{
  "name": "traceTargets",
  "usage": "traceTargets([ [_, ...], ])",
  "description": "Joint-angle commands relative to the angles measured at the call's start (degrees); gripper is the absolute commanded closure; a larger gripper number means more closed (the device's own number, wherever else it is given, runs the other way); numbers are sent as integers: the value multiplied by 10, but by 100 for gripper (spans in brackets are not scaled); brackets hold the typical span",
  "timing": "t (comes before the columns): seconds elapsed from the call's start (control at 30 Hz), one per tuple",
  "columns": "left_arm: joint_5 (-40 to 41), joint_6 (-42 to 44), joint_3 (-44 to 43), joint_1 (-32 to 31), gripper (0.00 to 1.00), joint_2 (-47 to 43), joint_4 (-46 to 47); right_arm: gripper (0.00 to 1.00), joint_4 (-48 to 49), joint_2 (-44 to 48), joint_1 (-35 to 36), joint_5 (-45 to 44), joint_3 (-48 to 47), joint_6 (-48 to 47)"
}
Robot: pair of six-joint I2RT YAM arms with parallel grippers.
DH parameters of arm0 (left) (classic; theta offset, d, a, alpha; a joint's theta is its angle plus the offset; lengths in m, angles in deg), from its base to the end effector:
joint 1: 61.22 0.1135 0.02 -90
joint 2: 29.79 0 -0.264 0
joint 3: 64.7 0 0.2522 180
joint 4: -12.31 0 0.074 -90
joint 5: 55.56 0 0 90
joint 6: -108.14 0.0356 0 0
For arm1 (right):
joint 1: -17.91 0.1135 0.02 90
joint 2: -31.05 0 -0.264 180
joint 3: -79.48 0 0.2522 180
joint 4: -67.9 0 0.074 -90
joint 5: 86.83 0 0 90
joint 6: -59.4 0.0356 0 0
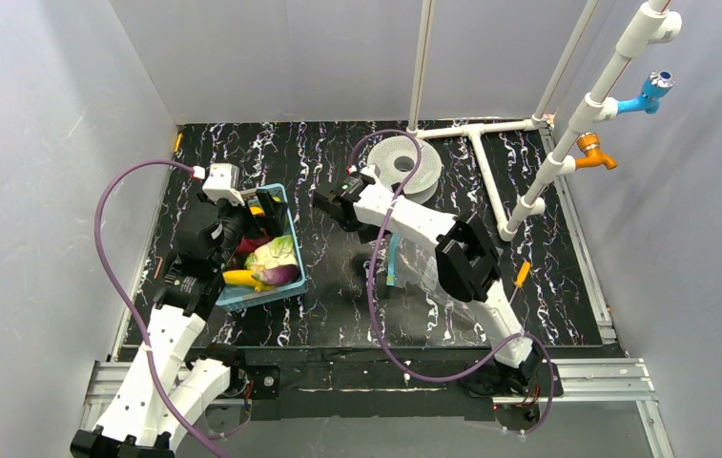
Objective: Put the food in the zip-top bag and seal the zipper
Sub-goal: Pick up the zipper food storage bag at the center of the board.
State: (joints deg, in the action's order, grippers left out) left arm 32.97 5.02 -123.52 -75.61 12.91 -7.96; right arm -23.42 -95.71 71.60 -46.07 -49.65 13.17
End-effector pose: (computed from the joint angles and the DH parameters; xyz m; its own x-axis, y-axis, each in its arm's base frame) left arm 0.1718 -0.0450 0.3546 -0.1303 -0.2008 -0.9709 0.2502 0.9409 -0.2282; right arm 0.2774 0.3320 0.2382 -0.7858 -0.3066 -0.5371 0.0356 0.8446 -0.5342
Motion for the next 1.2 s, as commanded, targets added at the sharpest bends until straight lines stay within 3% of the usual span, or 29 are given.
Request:
traceTargets([
  [0.0,6,-4,-22,-1,2,-1,0,0,-23,-25,0,-44,-31,4],
  [0.2,7,-5,-22,-1,2,-2,0,0,-38,-63,0,-76,-50,3],
  [0.6,6,-7,-21,-1,2,-6,2,14,-83,-106,0,-138,-50,26],
  [1.07,6,-8,-21,-4,2,-7,2,71,-74,-105,0,-148,-29,26],
  [1.17,6,-8,-20,-4,2,-7,2,75,-68,-97,0,-145,-23,26],
])
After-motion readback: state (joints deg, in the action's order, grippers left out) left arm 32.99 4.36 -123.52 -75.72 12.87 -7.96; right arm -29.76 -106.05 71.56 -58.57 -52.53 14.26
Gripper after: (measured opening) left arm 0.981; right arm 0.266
